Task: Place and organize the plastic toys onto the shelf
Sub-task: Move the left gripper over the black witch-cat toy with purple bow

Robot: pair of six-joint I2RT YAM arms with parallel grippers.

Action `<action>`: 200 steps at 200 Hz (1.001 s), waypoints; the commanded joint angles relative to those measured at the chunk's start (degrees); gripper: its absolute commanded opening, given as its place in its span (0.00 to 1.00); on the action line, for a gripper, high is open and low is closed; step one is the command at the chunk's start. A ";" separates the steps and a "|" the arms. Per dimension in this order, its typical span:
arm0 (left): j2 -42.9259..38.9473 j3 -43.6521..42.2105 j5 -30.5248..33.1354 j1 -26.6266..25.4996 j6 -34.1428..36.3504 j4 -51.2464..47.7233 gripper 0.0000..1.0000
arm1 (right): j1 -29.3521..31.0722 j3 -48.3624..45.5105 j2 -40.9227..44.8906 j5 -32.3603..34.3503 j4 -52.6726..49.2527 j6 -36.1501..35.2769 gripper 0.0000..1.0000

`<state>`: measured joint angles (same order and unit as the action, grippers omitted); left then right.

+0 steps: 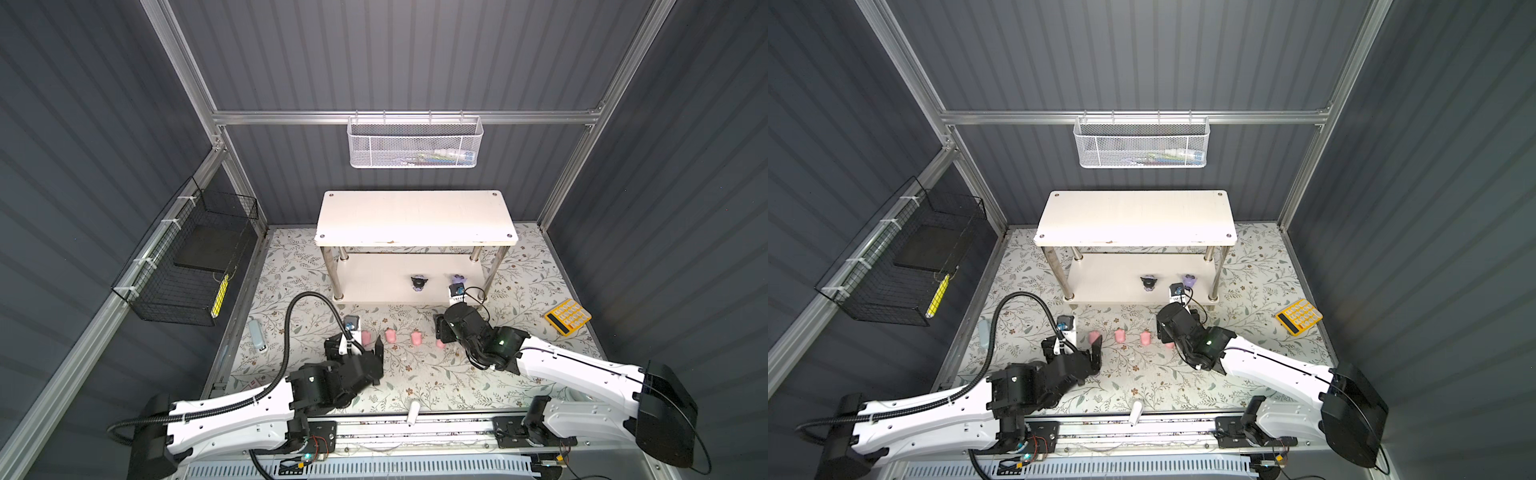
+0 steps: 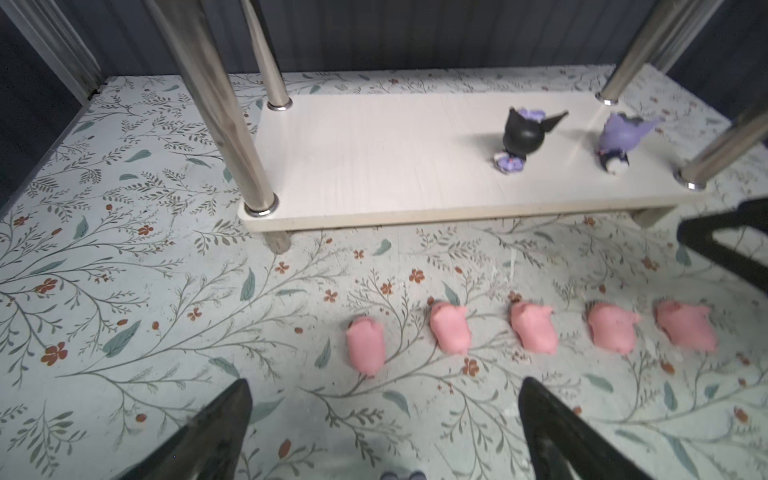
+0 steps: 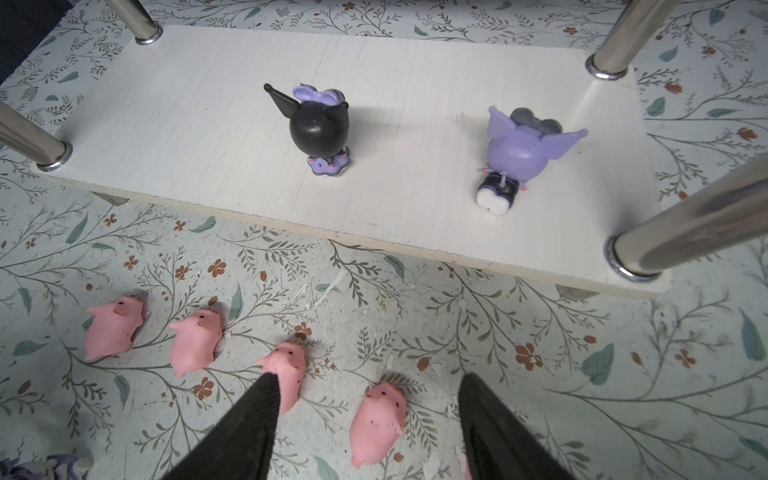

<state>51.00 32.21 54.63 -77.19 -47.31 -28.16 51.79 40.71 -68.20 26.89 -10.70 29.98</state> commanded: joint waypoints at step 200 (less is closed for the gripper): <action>16.17 -4.69 2.96 -18.61 -35.08 -6.85 1.00 | -1.00 -6.29 2.34 -2.51 2.87 1.65 0.72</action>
<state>63.05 25.23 57.78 -95.35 -83.18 -36.21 51.13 35.33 -67.16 24.56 -9.13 30.48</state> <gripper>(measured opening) 0.997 0.716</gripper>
